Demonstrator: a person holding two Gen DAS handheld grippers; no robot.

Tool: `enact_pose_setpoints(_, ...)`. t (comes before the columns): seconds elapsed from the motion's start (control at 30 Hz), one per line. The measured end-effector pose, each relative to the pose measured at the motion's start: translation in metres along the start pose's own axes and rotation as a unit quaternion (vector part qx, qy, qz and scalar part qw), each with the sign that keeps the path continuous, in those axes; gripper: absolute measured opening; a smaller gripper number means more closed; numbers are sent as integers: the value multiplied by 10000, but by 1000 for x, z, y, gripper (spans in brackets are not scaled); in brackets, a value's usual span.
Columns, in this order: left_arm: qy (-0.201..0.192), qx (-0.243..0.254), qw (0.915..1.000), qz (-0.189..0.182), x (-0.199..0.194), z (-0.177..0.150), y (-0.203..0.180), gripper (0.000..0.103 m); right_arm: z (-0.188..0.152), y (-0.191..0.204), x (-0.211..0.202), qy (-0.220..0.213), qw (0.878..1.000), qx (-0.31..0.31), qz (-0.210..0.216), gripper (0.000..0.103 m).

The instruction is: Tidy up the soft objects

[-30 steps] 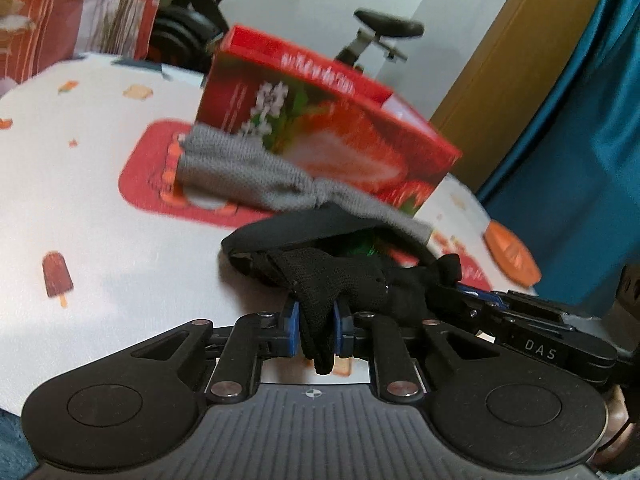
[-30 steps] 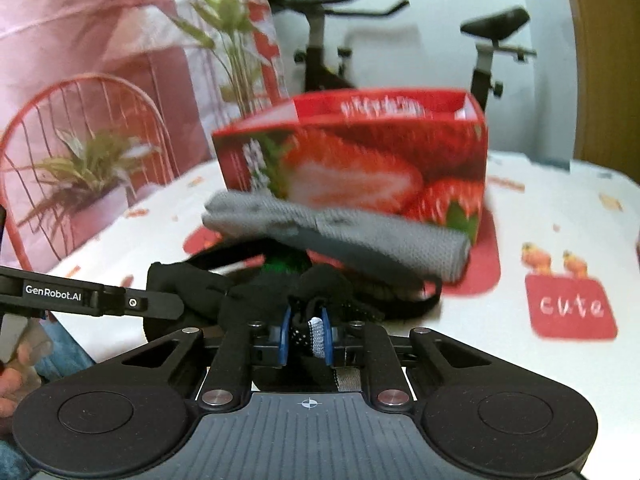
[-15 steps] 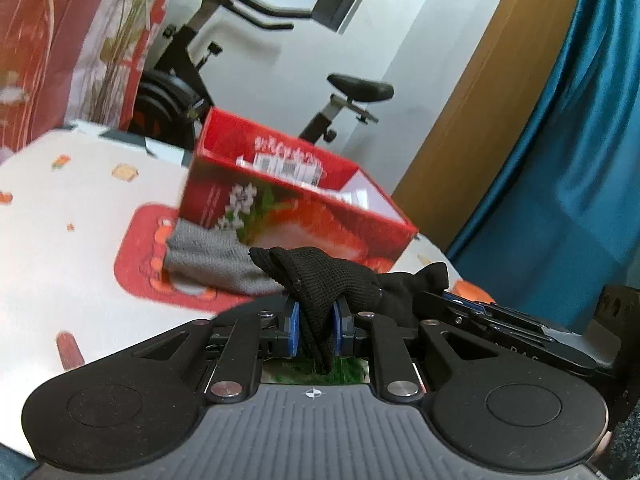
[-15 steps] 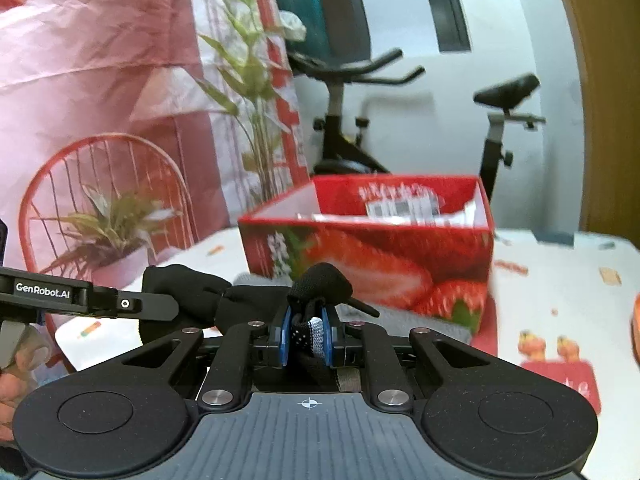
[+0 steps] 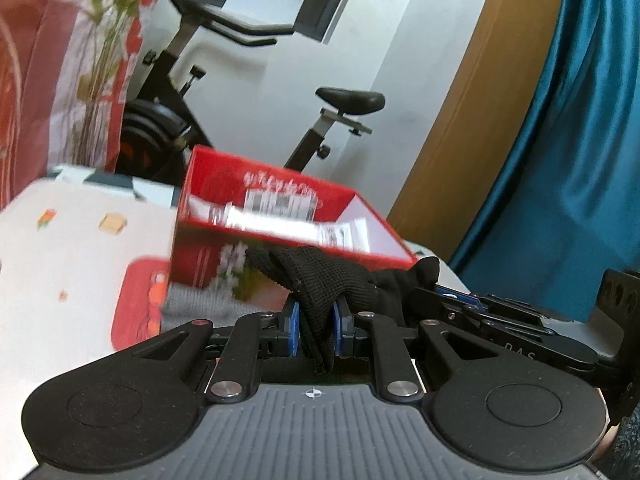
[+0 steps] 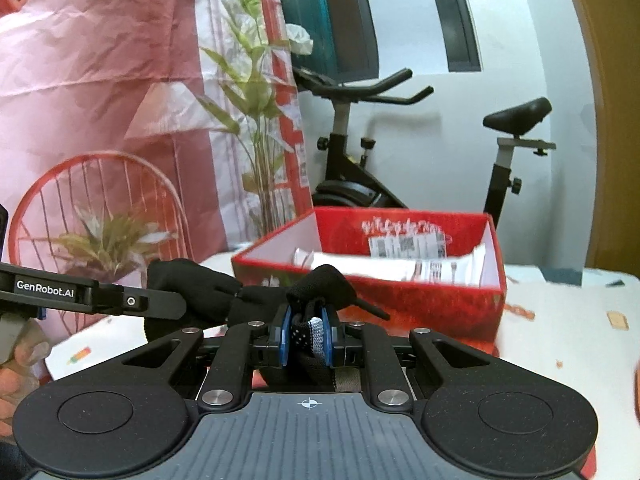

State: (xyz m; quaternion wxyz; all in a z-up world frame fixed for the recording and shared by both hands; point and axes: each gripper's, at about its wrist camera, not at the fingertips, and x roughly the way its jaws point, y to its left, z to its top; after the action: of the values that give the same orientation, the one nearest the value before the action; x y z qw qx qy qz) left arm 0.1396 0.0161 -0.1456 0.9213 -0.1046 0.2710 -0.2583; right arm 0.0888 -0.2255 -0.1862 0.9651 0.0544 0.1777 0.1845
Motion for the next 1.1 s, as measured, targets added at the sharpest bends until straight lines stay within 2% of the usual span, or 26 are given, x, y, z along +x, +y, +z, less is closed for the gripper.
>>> enact_pose_setpoints(0.23,-64,195,9998,-77,32,44,2,17,43,-19,38,-99,9996,-269,-39,15)
enact_pose_setpoints(0.37,-12,-231,9996,-187,59,67,17,17,62,-30,69,-132,9989,-420,-142,15)
enact_pose_setpoints(0.47,95,-199,9997,-73,79,76,22,18,71,-40,95,-91,9995,-234,-174,15)
enact_pose_setpoints(0.7,474,-155,9985,239,117,82,41,17,65,-63,145,233,9995,-56,-228,15)
enact_pose_setpoints(0.9,769,86,9958,492,131,76,53,19,51,-78,163,578,9978,251,-222,15)
enact_pose_setpoints(1.03,772,222,9952,564,129,74,54,30,44,-83,160,621,9971,334,-288,21)
enact_pose_setpoints(1.1,732,389,9946,630,126,74,51,47,43,-84,156,610,9970,305,-359,24)
